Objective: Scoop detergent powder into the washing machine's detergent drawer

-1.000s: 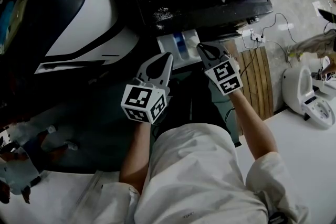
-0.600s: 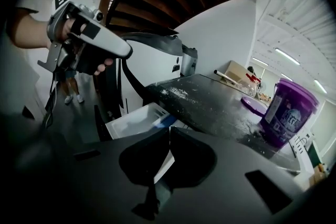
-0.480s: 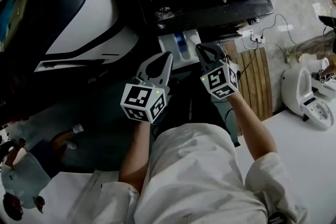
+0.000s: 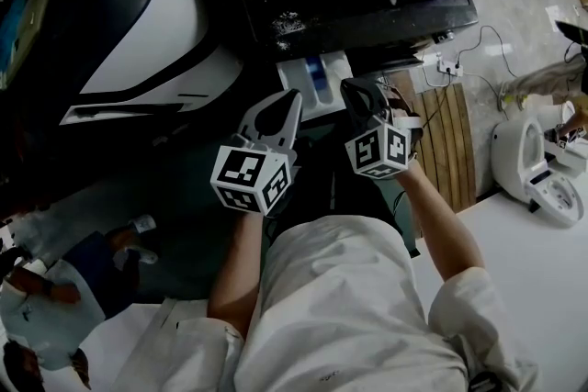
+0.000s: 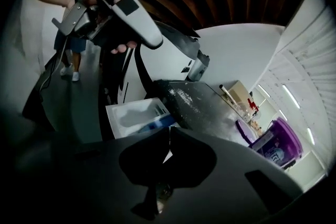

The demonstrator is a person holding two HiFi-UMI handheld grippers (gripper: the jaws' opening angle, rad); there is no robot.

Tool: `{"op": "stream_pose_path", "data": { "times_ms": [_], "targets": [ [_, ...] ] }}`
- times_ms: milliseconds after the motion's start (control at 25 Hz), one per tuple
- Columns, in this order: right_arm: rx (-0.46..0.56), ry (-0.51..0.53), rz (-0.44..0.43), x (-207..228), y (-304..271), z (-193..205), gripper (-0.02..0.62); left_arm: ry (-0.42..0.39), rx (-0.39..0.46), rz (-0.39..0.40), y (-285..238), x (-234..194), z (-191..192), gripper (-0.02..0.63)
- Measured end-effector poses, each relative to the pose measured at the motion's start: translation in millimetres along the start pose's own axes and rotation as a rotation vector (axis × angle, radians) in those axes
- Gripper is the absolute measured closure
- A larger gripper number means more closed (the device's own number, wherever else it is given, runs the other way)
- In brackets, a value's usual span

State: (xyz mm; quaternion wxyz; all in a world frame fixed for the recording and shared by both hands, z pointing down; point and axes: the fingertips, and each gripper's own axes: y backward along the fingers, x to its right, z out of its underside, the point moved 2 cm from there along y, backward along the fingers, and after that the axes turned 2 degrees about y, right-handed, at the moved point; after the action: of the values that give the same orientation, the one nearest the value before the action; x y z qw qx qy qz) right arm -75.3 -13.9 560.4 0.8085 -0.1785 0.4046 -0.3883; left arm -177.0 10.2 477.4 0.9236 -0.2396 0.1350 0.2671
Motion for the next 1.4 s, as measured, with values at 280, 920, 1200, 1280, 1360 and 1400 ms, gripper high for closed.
{"op": "stream_pose_path", "data": {
  "times_ms": [280,920,1200,1280,1360,1400],
  "targets": [
    [0.008,0.098,0.066,-0.7,5.8,-5.3,0.588,-0.003,0.000,0.003,-0.1,1.6,-0.6,0.588],
    [-0.006,0.130,0.032,-12.7,5.2,-2.8,0.588,-0.006,-0.002,0.009,2.8,4.3,1.3,0.588],
    [0.005,0.079,0.028,-12.9,8.2,-2.6,0.588,-0.008,-0.005,0.008,4.2,4.0,3.2,0.588],
    [0.016,0.003,0.016,-9.5,10.4,-2.6,0.588,-0.009,-0.004,0.012,4.6,5.1,3.1,0.588],
    [0.029,-0.087,0.004,-5.3,13.3,-2.9,0.588,-0.011,-0.003,0.016,5.5,5.9,3.3,0.588],
    [0.034,-0.131,0.000,-3.1,15.1,-2.7,0.588,-0.013,-0.003,0.018,5.8,6.4,3.6,0.588]
  ]
}}
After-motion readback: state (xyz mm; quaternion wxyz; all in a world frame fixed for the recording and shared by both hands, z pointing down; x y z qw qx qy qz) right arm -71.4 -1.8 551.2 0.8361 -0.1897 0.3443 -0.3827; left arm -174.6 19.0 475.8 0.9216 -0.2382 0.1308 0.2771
